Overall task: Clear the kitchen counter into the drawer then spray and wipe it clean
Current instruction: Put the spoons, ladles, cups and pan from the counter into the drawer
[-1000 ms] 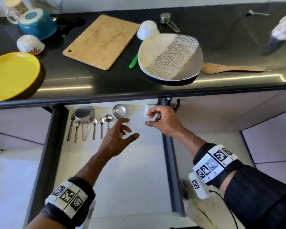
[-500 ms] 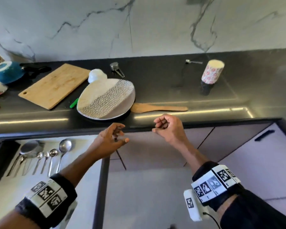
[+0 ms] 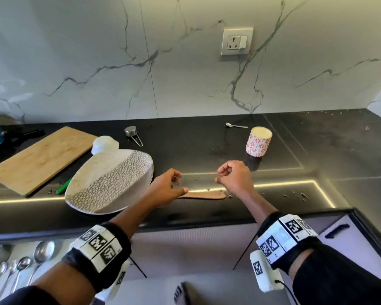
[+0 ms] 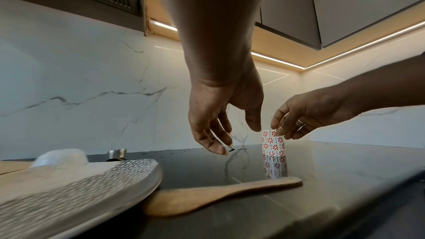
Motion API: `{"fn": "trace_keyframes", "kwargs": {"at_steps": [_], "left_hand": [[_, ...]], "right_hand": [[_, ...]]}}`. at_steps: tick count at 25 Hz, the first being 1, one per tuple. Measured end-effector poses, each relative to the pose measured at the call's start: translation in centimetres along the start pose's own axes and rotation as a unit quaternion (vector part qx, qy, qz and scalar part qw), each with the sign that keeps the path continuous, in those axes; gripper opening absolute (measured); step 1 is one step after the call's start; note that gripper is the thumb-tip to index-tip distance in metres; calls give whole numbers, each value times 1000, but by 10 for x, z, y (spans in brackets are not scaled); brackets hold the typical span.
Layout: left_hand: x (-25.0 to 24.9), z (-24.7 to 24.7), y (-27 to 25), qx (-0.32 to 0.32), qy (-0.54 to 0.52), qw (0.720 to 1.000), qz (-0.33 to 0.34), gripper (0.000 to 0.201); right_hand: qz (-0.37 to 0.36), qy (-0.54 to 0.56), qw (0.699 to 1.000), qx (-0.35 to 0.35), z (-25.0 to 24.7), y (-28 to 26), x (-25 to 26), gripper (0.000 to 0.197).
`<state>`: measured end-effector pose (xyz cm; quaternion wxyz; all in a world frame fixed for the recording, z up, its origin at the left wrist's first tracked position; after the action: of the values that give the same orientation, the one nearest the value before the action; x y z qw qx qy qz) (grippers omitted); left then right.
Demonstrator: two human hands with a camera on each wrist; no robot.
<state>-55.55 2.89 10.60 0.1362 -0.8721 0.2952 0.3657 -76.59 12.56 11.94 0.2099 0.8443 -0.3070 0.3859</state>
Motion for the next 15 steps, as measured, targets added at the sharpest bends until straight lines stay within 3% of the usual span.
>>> {"fn": "trace_keyframes", "kwargs": {"at_steps": [4, 10, 15], "left_hand": [[-12, 26, 102, 31, 30, 999, -20, 65], [39, 42, 203, 72, 167, 972, -147, 93], [69, 51, 235, 166, 238, 936, -200, 122]], "right_hand": [[27, -50, 998, -12, 10, 91, -10, 19], [85, -111, 990, -19, 41, 191, -39, 17], [94, -205, 974, -18, 47, 256, -51, 48]]}}
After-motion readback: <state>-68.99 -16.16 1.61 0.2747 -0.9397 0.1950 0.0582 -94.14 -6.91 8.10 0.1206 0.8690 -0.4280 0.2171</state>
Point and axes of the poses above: each hand's wrist, its own y-axis towards the middle knuckle, its own z-axis out of the palm, x = y × z, the point moved 10 cm from there along y, towards the middle knuckle, and after that the axes turned 6 degrees about -x, right-handed, at the moved point
